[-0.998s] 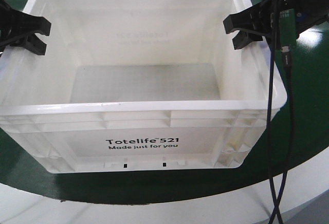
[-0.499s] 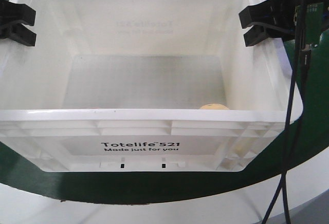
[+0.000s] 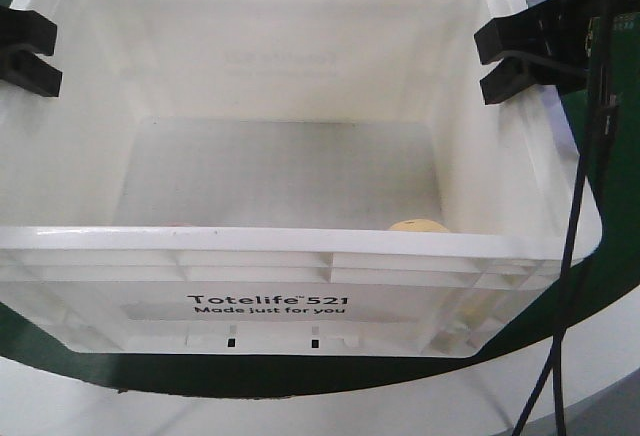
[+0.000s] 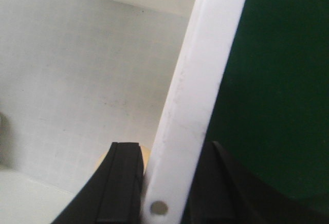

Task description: Place moving items into box and shelve

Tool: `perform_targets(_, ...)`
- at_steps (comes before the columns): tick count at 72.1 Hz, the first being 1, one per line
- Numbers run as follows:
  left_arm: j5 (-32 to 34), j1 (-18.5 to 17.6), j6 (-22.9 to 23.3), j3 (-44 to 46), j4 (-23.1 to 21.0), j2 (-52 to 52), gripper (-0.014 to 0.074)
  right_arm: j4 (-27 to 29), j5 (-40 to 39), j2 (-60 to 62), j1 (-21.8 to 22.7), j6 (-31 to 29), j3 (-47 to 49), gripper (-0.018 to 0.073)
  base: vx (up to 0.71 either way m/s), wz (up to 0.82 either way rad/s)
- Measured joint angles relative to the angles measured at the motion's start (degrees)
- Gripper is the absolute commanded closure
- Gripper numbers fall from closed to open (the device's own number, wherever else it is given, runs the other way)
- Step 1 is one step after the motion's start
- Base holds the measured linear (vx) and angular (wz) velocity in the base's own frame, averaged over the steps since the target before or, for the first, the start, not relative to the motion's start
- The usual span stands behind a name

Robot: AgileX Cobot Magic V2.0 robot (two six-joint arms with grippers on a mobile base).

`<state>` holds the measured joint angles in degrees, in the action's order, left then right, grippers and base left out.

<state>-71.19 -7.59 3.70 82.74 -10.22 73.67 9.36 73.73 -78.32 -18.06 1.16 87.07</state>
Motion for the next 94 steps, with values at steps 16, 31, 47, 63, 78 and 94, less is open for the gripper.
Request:
perform_targets(16, 0.0, 0.0, 0.0, 0.0, 0.0, 0.0, 0.0617, 0.0, -0.2, 0.0, 0.0, 0.0, 0.0, 0.0571, 0.0, 0.0)
perform_targets(31, 0.0, 0.0, 0.0, 0.0, 0.0, 0.0, 0.0617, 0.0, -0.2, 0.0, 0.0, 0.0, 0.0, 0.0571, 0.0, 0.0)
perform_targets(47, 0.0, 0.0, 0.0, 0.0, 0.0, 0.0, 0.0617, 0.0, -0.2, 0.0, 0.0, 0.0, 0.0, 0.0571, 0.0, 0.0)
perform_targets(63, 0.1, 0.0, 0.0, 0.0, 0.0, 0.0, 0.0615, 0.0, -0.2, 0.0, 0.0, 0.0, 0.0, 0.0571, -0.01, 0.01)
perform_targets(78, 0.1, 0.0, 0.0, 0.0, 0.0, 0.0, 0.0613, 0.0, -0.2, 0.0, 0.0, 0.0, 0.0, 0.0571, -0.06, 0.06)
perform_targets(94, 0.1, 0.0, 0.0, 0.0, 0.0, 0.0, 0.0613, 0.0, -0.3, 0.0, 0.0, 0.0, 0.0, 0.0571, -0.13, 0.12)
